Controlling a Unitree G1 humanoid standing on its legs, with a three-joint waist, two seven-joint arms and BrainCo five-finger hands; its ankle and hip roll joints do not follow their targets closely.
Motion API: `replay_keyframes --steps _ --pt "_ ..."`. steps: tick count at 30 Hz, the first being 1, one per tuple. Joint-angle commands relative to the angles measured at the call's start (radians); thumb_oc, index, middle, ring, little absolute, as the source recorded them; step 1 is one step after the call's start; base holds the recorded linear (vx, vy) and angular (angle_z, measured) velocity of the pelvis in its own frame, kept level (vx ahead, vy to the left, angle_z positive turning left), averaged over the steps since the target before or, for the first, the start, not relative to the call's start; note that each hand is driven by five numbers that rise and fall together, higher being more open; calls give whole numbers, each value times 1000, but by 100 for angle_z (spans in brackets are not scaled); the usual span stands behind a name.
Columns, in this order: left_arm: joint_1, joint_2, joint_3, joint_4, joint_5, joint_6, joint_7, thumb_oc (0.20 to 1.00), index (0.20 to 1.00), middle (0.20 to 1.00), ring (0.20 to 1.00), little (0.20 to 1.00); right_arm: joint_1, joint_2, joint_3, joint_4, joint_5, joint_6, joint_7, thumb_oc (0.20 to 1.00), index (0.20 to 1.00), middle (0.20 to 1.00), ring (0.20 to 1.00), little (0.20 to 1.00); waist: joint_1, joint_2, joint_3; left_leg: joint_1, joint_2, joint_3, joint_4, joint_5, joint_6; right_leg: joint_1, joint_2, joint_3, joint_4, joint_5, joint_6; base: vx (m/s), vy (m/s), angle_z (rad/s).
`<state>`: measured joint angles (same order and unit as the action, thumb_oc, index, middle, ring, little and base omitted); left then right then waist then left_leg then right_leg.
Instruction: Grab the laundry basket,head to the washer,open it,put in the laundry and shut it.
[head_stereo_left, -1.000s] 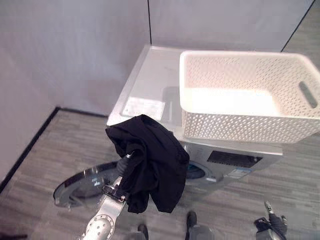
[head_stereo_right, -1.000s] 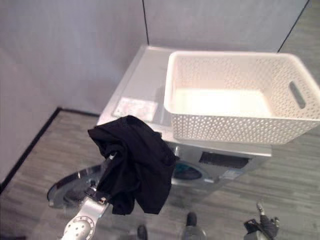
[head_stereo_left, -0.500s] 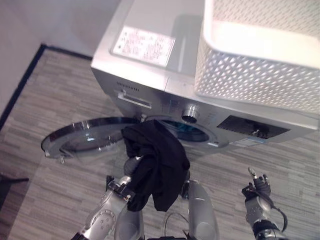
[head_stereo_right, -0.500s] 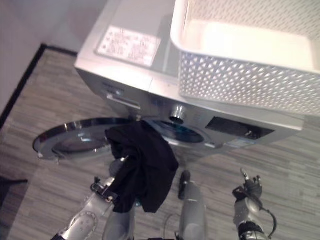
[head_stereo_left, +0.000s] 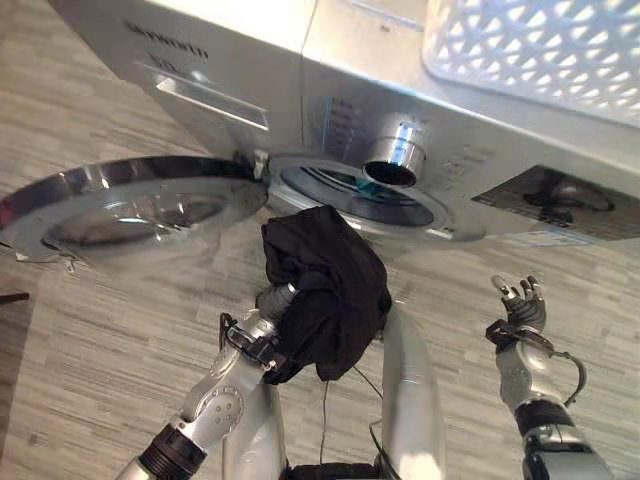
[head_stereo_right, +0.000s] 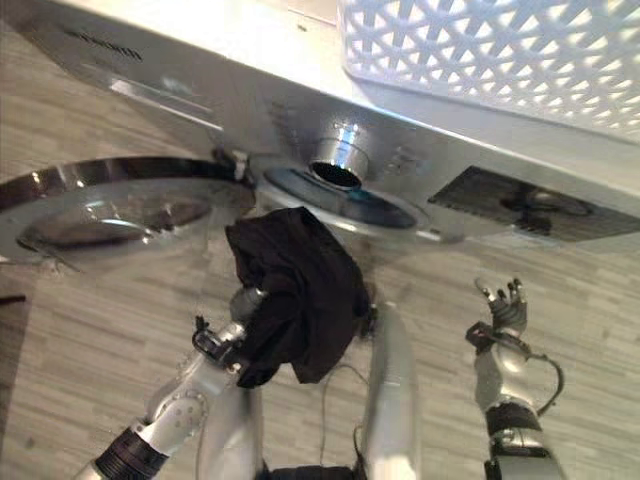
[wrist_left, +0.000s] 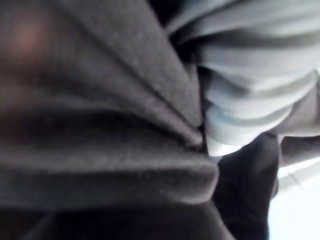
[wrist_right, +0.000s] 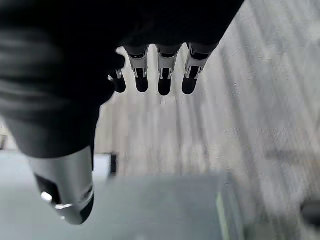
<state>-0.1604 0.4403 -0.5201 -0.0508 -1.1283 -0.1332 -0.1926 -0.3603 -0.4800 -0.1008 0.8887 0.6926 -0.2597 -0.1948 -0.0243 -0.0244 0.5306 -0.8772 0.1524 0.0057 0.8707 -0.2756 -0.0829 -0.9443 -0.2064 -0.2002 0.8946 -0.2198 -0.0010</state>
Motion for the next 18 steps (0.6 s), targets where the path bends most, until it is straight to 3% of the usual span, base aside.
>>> replay_keyframes --steps 1,5,10,13,17,18 --pt "3 -27 -26 -82 36 -61 15 200 200 200 200 200 42 -64 -18 35 4 -21 -23 1000 1000 1000 1000 1000 -18 17 -51 33 10 33 24 -75 21 44 -3 39 -23 -66 106 21 22 -9" --pt "-33 -55 -13 -26 31 -78 46 200 200 200 200 200 48 -64 -16 14 18 -24 -15 1000 1000 1000 1000 1000 -27 11 -55 -26 16 28 72 -95 21 -12 1 43 8 -75 107 42 9 -11" --pt "-140 -133 47 184 30 -128 146 200 200 200 200 200 83 -6 -9 -96 28 -48 -38 1000 1000 1000 1000 1000 -54 -8 -64 -76 25 31 113 -122 19 -67 8 44 40 -92 105 71 1 -6" --pt "-339 -174 111 397 21 -169 222 200 200 200 200 200 122 28 33 -181 9 -55 -29 1000 1000 1000 1000 1000 -99 -38 -83 -111 42 40 126 -131 23 -102 30 53 23 -75 108 65 47 -9" --pt "-472 -147 176 517 13 -208 266 200 200 200 200 200 182 29 58 -275 -44 -44 -23 1000 1000 1000 1000 1000 -137 -66 -96 -127 64 51 133 -139 27 -121 53 60 10 -63 114 38 68 -37" --pt "-586 -106 235 634 -18 -231 308 200 200 200 200 200 245 46 63 -300 -11 -50 12 1000 1000 1000 1000 1000 -171 -91 -108 -133 89 59 143 -150 30 -132 75 64 2 -59 123 48 103 -39"
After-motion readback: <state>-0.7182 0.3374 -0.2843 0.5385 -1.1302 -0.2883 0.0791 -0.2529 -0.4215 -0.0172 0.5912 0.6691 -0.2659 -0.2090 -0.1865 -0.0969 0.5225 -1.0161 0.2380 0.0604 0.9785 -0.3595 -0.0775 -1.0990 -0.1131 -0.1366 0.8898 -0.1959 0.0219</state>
